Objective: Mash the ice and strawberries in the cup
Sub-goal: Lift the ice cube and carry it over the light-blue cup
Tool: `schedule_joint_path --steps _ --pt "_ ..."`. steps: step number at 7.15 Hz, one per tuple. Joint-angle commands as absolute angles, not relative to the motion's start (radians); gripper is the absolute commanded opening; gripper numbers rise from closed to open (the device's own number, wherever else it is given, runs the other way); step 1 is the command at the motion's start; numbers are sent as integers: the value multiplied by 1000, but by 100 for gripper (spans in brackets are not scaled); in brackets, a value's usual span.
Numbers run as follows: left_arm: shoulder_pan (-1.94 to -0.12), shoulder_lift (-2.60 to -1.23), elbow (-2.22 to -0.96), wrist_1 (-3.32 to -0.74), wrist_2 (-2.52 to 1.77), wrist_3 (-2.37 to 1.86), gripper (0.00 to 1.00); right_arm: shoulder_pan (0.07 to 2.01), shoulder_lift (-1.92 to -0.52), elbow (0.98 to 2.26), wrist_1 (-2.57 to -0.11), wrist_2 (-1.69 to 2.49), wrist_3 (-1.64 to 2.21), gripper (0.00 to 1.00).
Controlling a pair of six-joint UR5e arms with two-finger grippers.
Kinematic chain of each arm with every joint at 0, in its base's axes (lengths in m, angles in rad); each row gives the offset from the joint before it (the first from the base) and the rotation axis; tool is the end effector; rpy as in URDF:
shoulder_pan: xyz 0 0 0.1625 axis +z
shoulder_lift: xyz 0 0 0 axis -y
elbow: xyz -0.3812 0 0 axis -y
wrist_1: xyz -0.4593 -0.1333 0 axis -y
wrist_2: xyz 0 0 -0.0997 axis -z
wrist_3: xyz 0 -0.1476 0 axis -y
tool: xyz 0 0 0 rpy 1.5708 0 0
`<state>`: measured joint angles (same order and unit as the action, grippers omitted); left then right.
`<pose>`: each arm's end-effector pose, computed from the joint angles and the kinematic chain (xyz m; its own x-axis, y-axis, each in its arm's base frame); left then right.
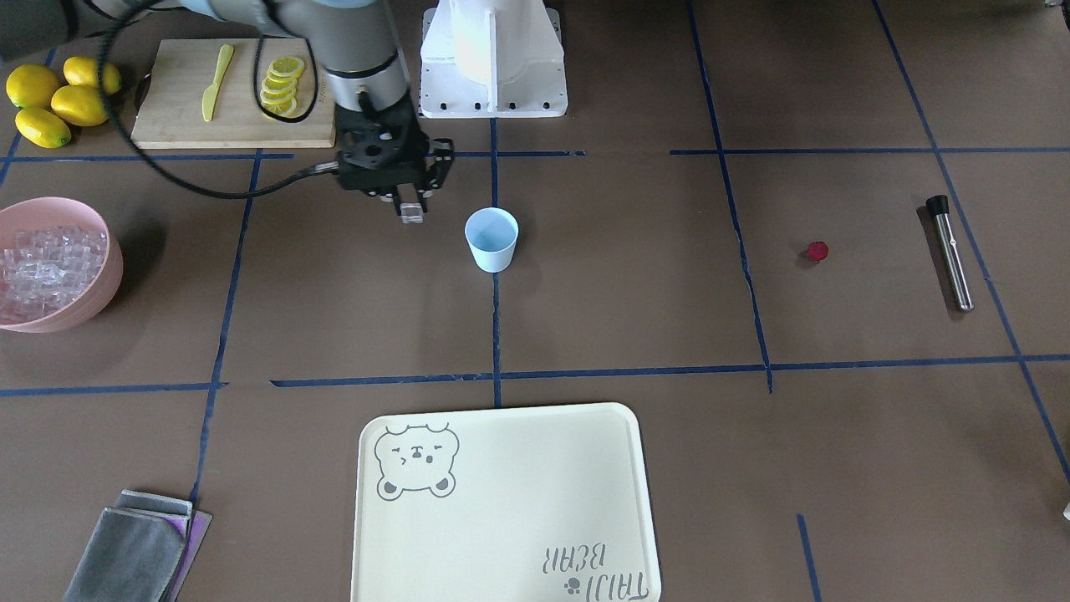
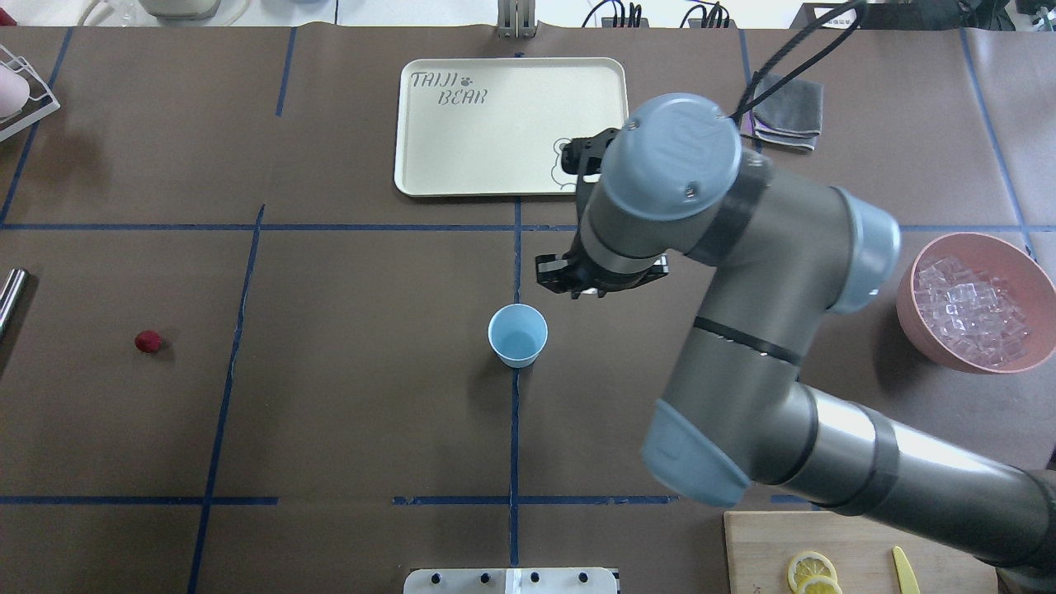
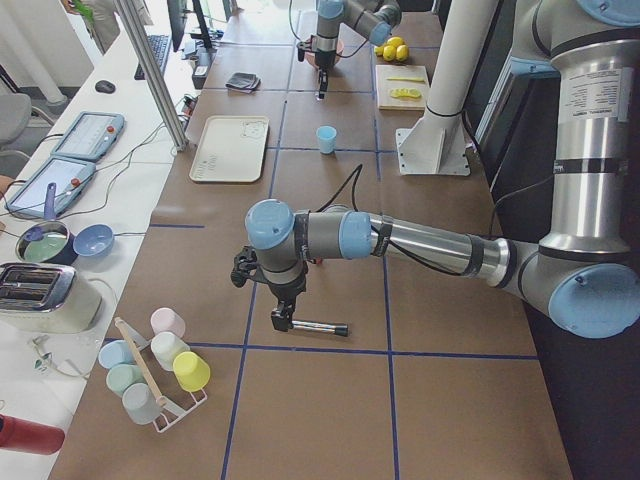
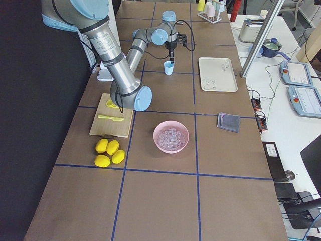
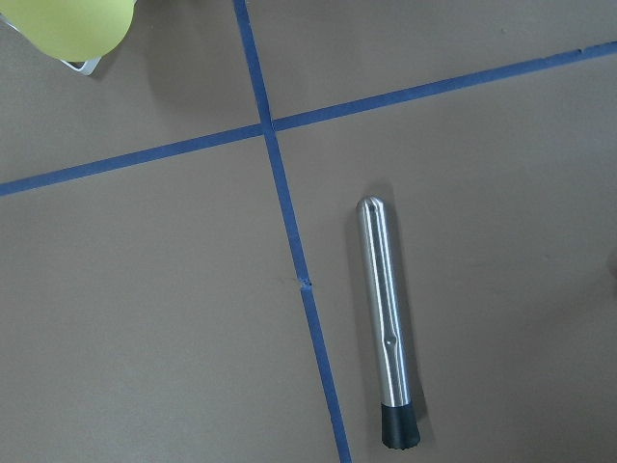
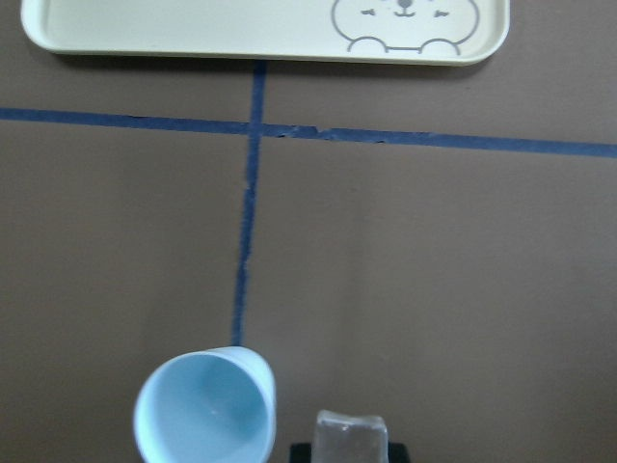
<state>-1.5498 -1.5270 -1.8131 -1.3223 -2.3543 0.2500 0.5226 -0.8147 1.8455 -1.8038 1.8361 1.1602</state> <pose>-0.0180 -0.5284 0.5622 0.6818 0.2273 -0.6953 -0.1957 0.9725 0.1260 -0.5327 -0.4160 0.0740 0.6821 -0.0516 0.7294 -0.0510 0.9917 0.1179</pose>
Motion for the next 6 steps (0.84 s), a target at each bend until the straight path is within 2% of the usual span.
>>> schedule_joint_path --steps 1,4,5,6 --pt "-1549 -1528 -1813 -1322 -2355 250 100 434 -677 1686 -1802 1758 1253 0" --pt "-1549 -1528 -1813 -1322 -2355 250 100 420 -712 1678 -1781 1749 1249 1" --pt "-1549 -1528 -1813 -1322 -2355 250 100 420 -716 1675 -1782 1749 1241 8" --pt "-1549 -1528 -1813 -1322 -2355 250 100 420 -725 1675 -1781 1747 1239 62"
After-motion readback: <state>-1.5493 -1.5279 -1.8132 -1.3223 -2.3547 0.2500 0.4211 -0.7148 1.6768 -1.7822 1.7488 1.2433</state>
